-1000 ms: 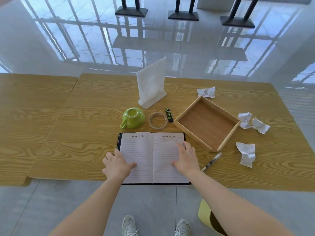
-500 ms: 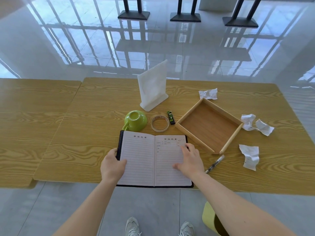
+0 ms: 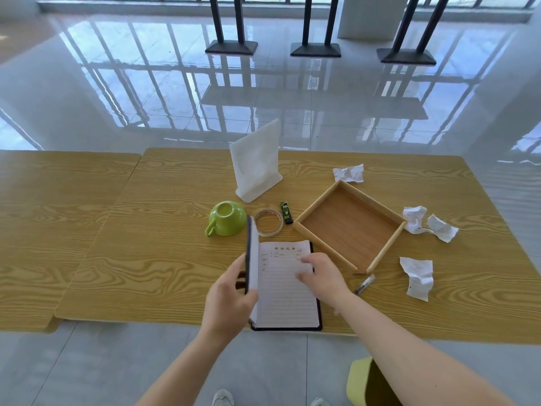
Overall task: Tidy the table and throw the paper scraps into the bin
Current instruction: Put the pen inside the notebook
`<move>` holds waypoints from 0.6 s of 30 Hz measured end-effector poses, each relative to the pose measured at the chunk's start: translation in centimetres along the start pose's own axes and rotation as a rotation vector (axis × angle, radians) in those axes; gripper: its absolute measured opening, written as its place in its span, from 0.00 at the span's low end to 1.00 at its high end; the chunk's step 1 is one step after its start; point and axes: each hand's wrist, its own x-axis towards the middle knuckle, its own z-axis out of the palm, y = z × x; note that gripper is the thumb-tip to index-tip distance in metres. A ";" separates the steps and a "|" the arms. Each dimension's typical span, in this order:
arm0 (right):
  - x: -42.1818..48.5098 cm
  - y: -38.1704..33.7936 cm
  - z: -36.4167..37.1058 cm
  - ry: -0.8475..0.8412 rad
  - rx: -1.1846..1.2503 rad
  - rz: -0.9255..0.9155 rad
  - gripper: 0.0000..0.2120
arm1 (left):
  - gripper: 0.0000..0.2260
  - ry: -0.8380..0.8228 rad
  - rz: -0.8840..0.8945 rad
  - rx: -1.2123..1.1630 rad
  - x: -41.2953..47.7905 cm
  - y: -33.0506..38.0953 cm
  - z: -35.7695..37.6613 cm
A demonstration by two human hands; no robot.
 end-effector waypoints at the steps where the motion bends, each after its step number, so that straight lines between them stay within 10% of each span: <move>1: -0.1 -0.4 -0.4 0.020 0.047 -0.014 0.23 | 0.30 -0.001 0.039 0.016 -0.2 0.4 0.9; 6: -0.9 -2.5 -2.7 0.191 0.122 -0.187 0.18 | 0.25 0.016 0.080 0.138 -0.7 1.8 4.8; 10: -0.4 -3.8 -3.9 0.007 0.370 -0.086 0.22 | 0.25 -0.003 0.077 0.261 -0.8 2.5 7.1; 18: 1.0 -3.3 -4.3 -0.003 0.057 -0.134 0.12 | 0.24 -0.056 0.100 0.448 -0.9 2.6 10.5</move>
